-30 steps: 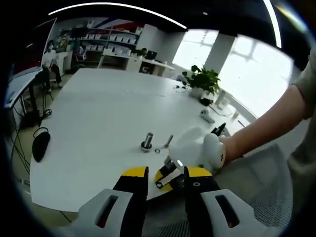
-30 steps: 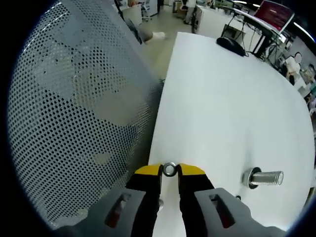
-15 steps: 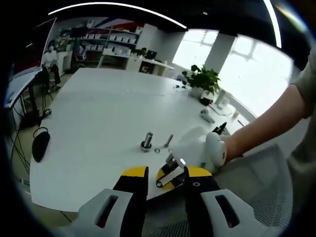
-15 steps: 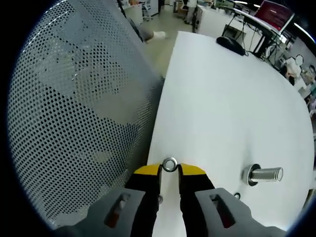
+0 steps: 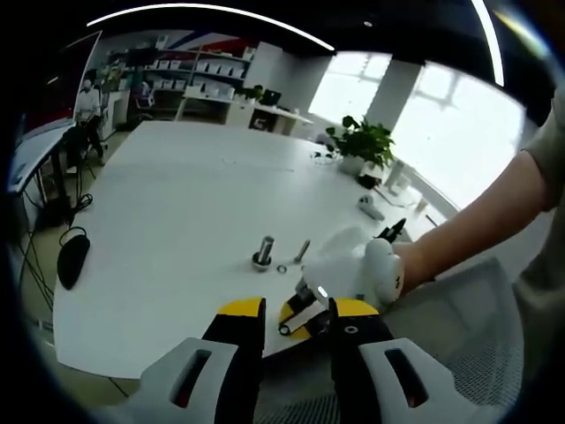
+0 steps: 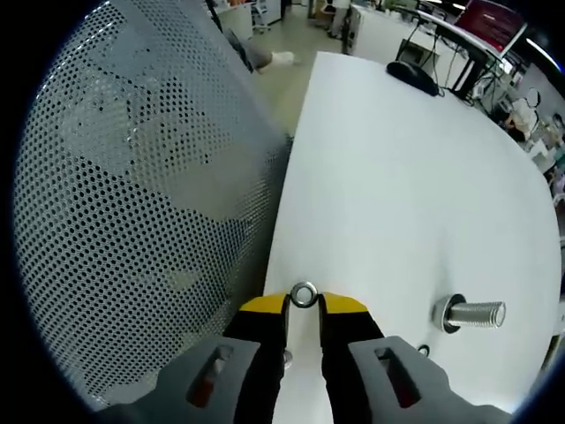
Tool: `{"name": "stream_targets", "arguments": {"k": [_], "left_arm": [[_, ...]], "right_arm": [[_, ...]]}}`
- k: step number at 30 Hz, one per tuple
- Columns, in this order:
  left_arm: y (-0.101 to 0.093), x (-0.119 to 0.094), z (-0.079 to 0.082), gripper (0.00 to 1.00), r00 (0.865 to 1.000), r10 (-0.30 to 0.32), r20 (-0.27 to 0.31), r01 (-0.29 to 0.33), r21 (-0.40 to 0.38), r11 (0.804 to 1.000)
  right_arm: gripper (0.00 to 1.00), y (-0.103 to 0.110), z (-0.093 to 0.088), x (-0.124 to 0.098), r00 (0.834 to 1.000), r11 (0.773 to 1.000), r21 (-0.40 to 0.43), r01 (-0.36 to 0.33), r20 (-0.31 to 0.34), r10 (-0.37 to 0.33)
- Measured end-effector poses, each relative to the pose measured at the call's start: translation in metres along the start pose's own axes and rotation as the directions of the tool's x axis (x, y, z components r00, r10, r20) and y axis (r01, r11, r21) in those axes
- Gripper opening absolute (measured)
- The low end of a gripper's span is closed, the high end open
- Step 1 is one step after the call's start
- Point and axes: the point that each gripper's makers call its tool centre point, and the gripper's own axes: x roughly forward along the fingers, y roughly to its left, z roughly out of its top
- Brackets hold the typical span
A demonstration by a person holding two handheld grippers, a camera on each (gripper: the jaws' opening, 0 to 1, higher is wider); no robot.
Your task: Place the washer onto the threaded stud by aligning its center hole with the stud, sliding it down to the base, and recovering from edge contact or off-axis alignment until the washer reaches the visible bottom stop.
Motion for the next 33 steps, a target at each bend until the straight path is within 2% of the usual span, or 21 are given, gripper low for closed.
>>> {"name": "stream_targets", "arguments": {"k": [10,15,19,24,29,33], "left_arm": [[0.0,0.0,0.0,0.27,1.0,0.001,-0.001,-0.001,-0.001,1.0],[-0.001,0.0,0.0,0.27,1.0,0.0,-0.001,0.0,0.0,1.0],[0.0,0.0,0.0,0.27,1.0,0.0,-0.002,0.0,-0.001,1.0],[0.0,0.0,0.0,0.26,1.0,-0.003,-0.005,0.003,0.0,1.0],[0.0,0.001,-0.001,0.26,1.0,-0.002,-0.006,0.002,-0.001,1.0],[0.0,0.0,-0.001,0.27,1.0,0.003,-0.005,-0.003,-0.006,1.0]], "right_arm": [[0.15,-0.004,-0.002,-0.001,1.0,0.999,0.049,-0.003,0.023,0.001],[0.15,-0.004,-0.003,-0.001,1.0,1.0,0.028,0.009,0.01,-0.009],[0.14,-0.007,-0.008,-0.004,1.0,0.997,0.075,0.019,0.019,-0.021],[0.14,-0.014,-0.017,-0.008,0.999,0.995,0.095,0.034,0.013,-0.035],[0.14,-0.023,-0.02,-0.018,0.996,0.987,0.148,0.063,0.05,-0.071],[0.14,-0.029,-0.032,-0.027,0.994,0.98,0.18,0.084,0.058,-0.096]]}}
